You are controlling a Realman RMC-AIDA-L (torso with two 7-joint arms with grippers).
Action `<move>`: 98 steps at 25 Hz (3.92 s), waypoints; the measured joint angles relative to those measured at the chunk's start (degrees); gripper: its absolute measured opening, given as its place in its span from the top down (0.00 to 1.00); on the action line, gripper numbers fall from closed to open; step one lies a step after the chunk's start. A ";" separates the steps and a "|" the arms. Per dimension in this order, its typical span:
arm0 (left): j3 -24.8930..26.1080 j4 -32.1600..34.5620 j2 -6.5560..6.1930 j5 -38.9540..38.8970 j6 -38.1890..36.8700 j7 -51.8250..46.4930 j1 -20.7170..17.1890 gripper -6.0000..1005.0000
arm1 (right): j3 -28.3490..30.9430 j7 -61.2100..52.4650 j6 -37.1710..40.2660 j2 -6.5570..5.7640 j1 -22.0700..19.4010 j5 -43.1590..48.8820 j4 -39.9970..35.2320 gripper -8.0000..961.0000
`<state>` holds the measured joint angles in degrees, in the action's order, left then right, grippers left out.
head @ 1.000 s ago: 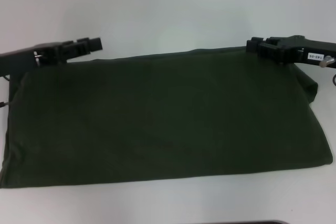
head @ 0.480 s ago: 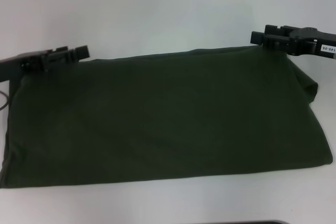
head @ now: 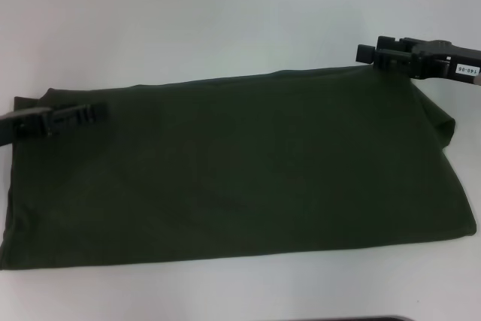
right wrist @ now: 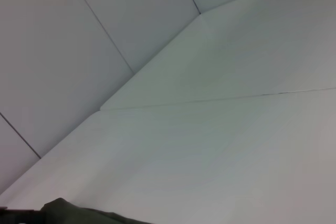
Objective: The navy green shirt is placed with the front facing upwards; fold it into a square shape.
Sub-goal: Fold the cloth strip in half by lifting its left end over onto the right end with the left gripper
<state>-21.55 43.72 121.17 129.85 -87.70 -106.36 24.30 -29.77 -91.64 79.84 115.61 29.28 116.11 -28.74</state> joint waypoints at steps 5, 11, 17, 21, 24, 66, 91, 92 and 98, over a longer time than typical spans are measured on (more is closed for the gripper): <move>0.06 0.67 0.22 0.67 -0.17 -0.07 -0.93 0.11 | -0.13 0.01 -0.43 0.11 0.18 0.03 0.04 0.22; -0.35 -0.27 0.22 2.08 3.29 0.19 -1.36 0.12 | -0.37 -0.02 -0.99 0.21 0.25 0.06 0.45 0.22; -1.37 -2.05 0.28 2.16 5.88 0.66 -0.90 0.12 | -0.38 -0.03 -0.95 0.29 0.25 0.02 0.52 0.22; -2.34 -2.33 0.41 2.14 7.39 0.69 -0.77 0.12 | -0.29 -0.02 -0.94 0.46 0.25 -0.01 0.53 0.22; -2.58 -2.72 0.48 2.04 7.94 0.75 -0.70 0.12 | -0.35 -0.03 -0.95 0.57 0.25 -0.01 0.54 0.22; -0.65 5.63 -1.21 10.51 -6.57 -0.56 -0.35 0.12 | -0.15 -0.02 -1.42 0.57 0.17 0.09 0.33 0.22; -0.39 5.79 -1.50 8.50 -7.50 -0.71 1.04 0.15 | -0.11 -0.02 -1.48 0.47 0.22 0.07 0.29 0.22; -0.36 6.42 -1.56 8.50 -7.36 -1.06 1.09 0.15 | -0.11 -0.02 -1.50 0.47 0.22 0.08 0.29 0.22; -0.33 9.98 -1.64 8.85 -7.20 -3.34 1.24 0.15 | 0.07 -0.02 -1.55 0.40 -0.15 0.07 0.20 0.22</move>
<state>-21.88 53.70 119.53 138.70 -94.89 -109.69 25.54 -29.69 -91.66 78.29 116.01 29.12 116.18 -28.54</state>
